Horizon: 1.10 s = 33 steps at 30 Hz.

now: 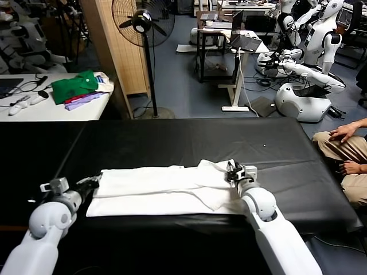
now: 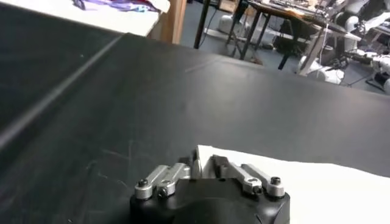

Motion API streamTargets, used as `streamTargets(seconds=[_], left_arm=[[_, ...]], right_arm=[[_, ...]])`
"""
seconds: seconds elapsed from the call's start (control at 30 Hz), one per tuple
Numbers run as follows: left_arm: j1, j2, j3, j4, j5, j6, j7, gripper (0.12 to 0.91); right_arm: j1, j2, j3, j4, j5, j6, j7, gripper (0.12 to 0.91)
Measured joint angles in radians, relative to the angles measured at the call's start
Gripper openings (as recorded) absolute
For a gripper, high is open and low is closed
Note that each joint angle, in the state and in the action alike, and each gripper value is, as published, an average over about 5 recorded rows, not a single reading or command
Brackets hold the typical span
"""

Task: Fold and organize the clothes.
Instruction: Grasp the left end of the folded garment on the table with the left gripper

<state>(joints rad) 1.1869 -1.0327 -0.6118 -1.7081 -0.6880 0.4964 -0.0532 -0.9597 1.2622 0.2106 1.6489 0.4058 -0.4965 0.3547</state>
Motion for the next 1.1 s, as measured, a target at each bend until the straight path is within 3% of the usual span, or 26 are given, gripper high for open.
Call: streamTargets(seconds=[0.17,0.3,0.4,0.5,0.73,0.87,0.97,1.1], left_arm=[[-0.010,-0.023,0.016,0.019,0.149,-0.068,0.001,0.126],[-0.012,-0.028,0.015,0.016,0.178,-0.081,0.000,0.126],[-0.010,-0.023,0.009,0.005,0.170,-0.081,-0.001,0.150],[-0.002,-0.011,-0.001,-0.009,0.151,-0.074,-0.003,0.268],[0.033,0.013,-0.039,-0.050,0.096,-0.055,-0.007,0.650],[0.074,0.004,-0.071,-0.076,0.010,-0.024,-0.022,0.782],[0.110,-0.008,-0.093,-0.096,-0.051,-0.011,-0.026,0.796],[0.159,-0.029,-0.103,-0.113,-0.058,-0.026,-0.013,0.798]], right_arm=[[-0.023,0.019,-0.006,0.013,-0.044,0.026,0.039,0.132],[-0.040,0.013,0.005,0.035,-0.042,0.024,0.009,0.146],[-0.054,0.000,0.018,0.060,-0.040,0.022,-0.021,0.249],[-0.070,-0.016,0.034,0.096,-0.040,0.020,-0.045,0.399],[-0.115,-0.050,0.068,0.193,-0.037,0.017,-0.075,0.745],[-0.139,-0.055,0.076,0.240,-0.033,0.015,-0.080,0.794],[-0.148,-0.052,0.079,0.266,-0.023,0.015,-0.081,0.798],[-0.149,-0.052,0.080,0.285,-0.017,0.014,-0.082,0.798]])
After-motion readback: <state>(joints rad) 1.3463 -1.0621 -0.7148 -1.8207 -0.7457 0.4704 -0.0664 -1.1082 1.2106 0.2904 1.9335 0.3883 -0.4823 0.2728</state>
